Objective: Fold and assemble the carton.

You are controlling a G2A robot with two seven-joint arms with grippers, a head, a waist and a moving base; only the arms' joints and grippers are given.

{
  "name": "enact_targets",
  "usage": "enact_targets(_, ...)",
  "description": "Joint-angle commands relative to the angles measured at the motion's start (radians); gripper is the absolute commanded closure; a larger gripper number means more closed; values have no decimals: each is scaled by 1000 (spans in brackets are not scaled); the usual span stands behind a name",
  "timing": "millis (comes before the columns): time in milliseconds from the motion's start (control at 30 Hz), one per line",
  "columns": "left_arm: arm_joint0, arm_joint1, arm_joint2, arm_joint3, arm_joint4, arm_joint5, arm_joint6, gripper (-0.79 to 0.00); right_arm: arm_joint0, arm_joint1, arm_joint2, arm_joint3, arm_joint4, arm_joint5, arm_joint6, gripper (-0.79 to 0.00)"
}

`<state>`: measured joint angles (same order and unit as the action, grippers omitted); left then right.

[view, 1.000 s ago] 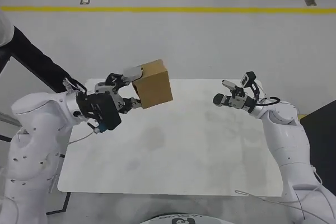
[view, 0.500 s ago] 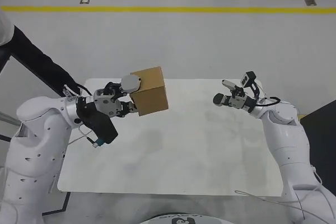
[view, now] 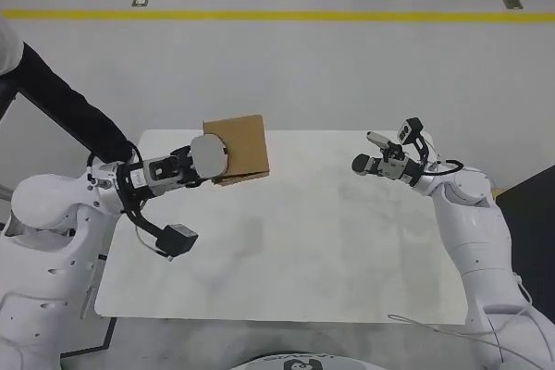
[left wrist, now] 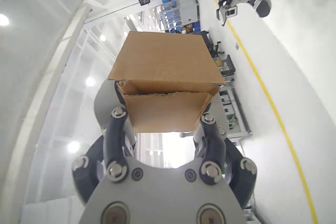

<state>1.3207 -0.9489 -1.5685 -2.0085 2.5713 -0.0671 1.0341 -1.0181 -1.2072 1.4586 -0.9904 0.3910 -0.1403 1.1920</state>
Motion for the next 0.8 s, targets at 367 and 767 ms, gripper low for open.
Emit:
enact_targets(367, -12, 1, -35, -41, -53, 182, -22, 0, 0, 0, 0, 0, 0, 0, 0, -785)
enact_targets(767, 26, 2, -25, -28, -157, 169, -9, 0, 0, 0, 0, 0, 0, 0, 0, -785)
